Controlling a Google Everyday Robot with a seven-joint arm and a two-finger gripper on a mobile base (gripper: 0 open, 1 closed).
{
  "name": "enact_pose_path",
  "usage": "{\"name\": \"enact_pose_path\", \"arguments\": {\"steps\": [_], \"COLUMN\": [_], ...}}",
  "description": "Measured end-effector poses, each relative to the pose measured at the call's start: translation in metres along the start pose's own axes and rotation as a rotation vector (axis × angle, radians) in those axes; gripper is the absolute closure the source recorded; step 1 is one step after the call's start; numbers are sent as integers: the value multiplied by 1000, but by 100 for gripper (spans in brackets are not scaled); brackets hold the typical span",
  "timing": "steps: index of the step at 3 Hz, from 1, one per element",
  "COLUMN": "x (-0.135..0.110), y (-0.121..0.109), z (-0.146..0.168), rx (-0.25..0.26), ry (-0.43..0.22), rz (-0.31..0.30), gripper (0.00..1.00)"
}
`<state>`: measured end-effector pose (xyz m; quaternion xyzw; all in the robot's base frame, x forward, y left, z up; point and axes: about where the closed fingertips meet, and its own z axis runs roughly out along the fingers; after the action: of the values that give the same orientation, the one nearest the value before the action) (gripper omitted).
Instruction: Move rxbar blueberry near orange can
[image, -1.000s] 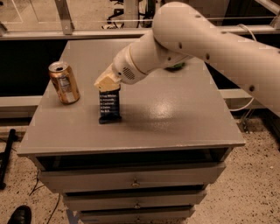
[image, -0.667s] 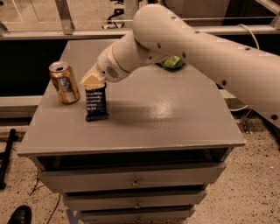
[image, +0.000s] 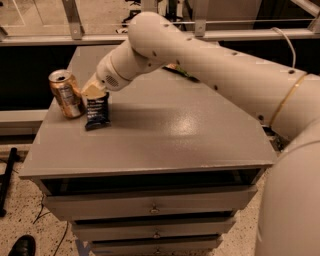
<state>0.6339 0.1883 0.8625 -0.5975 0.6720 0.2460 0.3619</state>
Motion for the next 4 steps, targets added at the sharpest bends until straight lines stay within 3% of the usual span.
{"name": "enact_pose_path", "arguments": {"steps": [2, 4], "x": [5, 12], "y": [-41, -51], "z": [7, -12], "rx": [41, 30], "ry": [56, 73], "rz": [-63, -28], "gripper": [58, 12]}}
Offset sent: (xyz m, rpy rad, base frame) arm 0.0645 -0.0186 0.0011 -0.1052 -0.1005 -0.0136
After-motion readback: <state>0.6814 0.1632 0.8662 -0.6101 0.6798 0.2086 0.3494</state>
